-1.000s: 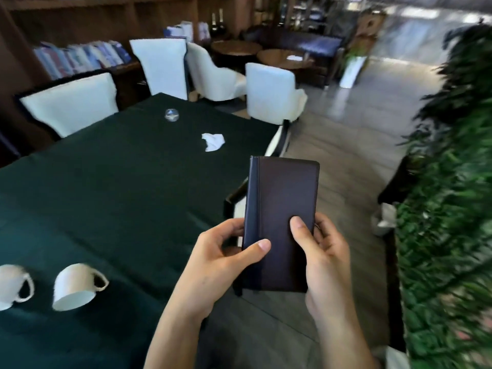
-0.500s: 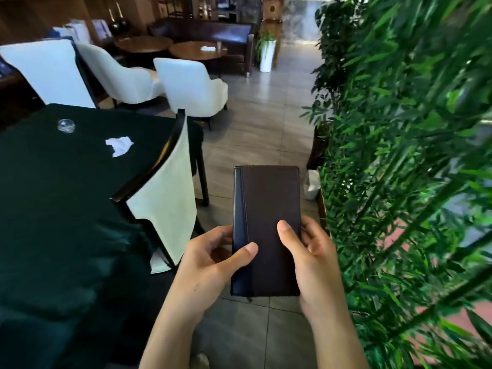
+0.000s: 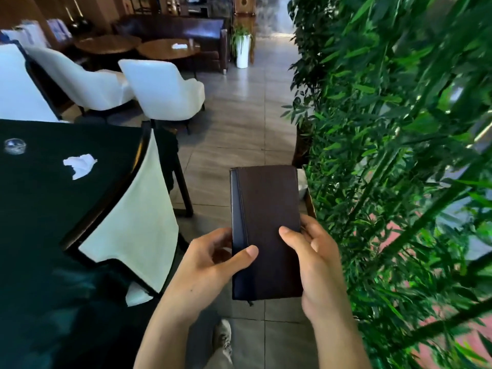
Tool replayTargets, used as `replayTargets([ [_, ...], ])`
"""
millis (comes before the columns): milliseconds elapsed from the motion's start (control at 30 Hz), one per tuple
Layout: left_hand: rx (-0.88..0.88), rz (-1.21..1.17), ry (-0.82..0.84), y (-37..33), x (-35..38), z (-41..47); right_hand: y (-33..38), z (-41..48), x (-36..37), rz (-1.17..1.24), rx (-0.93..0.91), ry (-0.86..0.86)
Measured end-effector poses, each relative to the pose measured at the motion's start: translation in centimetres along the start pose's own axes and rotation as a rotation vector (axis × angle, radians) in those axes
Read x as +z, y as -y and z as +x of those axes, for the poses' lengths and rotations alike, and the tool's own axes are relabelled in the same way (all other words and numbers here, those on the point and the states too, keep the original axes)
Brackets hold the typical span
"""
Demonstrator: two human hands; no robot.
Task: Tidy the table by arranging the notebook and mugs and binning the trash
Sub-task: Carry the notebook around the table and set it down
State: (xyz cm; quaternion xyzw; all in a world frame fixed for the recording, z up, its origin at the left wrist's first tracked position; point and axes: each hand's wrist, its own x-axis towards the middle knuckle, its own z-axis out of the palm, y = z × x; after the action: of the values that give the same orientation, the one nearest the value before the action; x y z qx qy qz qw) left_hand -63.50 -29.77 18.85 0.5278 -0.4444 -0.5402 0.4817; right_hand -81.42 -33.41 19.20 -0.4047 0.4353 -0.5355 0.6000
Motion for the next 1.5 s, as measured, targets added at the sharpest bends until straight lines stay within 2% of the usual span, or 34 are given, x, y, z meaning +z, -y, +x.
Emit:
replayTargets([
  [367, 0.055, 0.047, -0.010, -4.1, -9.0, 14.3, -0.8, 14.5, 9.2, 0.001, 0.007, -0.036],
  [633, -0.033, 0.009, -0.023, -3.2, -12.6, 21.5, -3.0, 22.1, 12.0, -0.038, 0.078, -0.034],
  [867, -0.094, 0.020, -0.048, -2.3, -12.9, 28.9, -4.5, 30.0, 11.7, -0.085, 0.156, -0.039],
  [1100, -0.085, -0.022, -0.084, -3.5, -10.3, 39.9, -2.8, 42.0, 9.6, -0.094, 0.173, 0.010],
  [1300, -0.066, -0.046, -0.189, -5.0, -8.7, 47.4, -0.5, 51.5, 8.7, -0.140, 0.215, 0.125],
  [1500, -0.100, -0.076, -0.302, -5.1, -10.2, 51.0, -1.1, 56.9, 10.1, -0.161, 0.282, 0.248],
])
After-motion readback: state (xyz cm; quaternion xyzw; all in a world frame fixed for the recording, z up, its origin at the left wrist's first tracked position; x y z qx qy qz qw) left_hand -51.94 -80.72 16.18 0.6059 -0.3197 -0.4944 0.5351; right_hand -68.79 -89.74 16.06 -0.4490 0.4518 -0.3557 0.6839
